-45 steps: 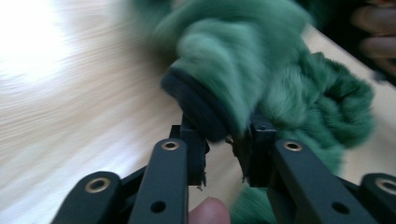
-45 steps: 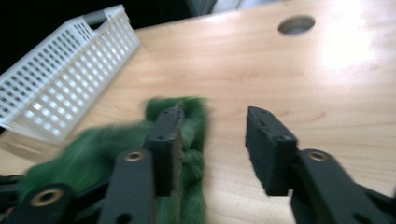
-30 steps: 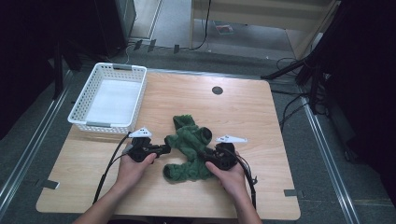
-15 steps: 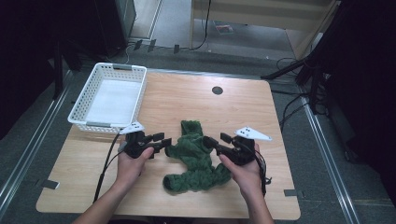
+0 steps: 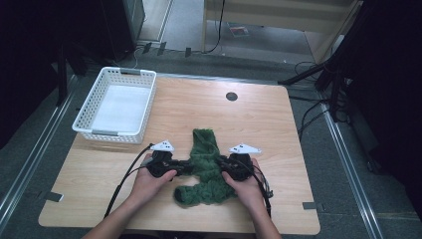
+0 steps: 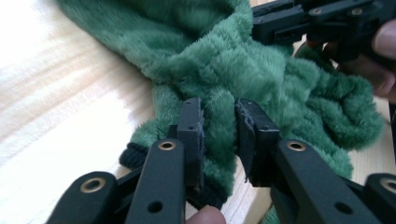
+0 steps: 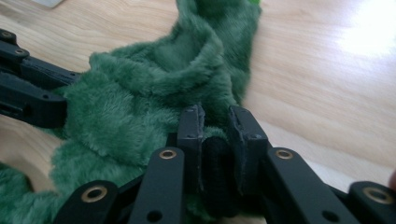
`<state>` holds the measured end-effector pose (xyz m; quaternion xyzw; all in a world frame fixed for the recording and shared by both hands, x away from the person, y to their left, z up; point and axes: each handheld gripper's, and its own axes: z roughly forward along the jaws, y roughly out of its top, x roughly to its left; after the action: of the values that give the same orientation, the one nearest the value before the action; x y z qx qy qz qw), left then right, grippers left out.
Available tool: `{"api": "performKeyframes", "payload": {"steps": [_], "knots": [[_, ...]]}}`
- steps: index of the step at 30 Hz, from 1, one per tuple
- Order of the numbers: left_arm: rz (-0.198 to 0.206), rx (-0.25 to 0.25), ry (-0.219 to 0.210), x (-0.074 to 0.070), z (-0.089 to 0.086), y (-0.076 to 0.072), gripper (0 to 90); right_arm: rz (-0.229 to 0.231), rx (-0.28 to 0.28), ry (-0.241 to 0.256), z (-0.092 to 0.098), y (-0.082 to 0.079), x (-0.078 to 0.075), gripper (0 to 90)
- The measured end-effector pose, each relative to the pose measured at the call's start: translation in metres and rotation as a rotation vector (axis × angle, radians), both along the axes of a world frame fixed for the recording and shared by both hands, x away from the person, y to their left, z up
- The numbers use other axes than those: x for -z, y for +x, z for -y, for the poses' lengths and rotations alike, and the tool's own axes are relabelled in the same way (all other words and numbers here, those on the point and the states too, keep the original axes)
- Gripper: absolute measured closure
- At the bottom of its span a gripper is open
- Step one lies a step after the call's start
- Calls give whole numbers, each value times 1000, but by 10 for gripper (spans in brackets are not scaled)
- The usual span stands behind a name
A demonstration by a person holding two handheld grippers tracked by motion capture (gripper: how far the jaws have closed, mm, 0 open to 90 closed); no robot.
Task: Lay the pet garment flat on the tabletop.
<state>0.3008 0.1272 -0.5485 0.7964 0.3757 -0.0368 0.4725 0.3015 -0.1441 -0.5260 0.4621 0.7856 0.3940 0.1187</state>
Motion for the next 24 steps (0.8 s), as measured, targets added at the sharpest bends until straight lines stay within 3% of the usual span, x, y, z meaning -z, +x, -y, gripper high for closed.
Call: {"api": "performKeyframes", "payload": {"steps": [2,5,7,11,12,14,16,17,19,21,24], "knots": [[29,-3,-13,2,1,-2,694,12,14,11,3,0,-6,677],[39,-19,-31,3,0,-2,726,74,45,44,3,5,-27,587],[40,-36,-44,4,-3,-2,748,136,55,62,-8,14,-52,534],[62,-31,-16,4,1,-5,777,172,35,37,-28,30,-67,494],[67,-33,-7,4,2,-6,779,162,31,28,-34,35,-67,480],[83,-25,18,5,3,-8,782,98,-3,-10,-48,46,-61,461],[87,-27,25,5,4,-9,783,69,-2,-121,-62,56,-45,465],[86,-27,24,5,4,-9,783,55,-9,-160,-64,60,-38,463],[80,-32,22,5,4,-8,785,-12,-17,-217,-65,67,-23,456],[71,-38,17,5,3,-8,791,-60,-6,-227,-58,70,-13,478],[67,-38,24,5,3,-7,799,-58,20,-186,-41,68,-9,626]]}}
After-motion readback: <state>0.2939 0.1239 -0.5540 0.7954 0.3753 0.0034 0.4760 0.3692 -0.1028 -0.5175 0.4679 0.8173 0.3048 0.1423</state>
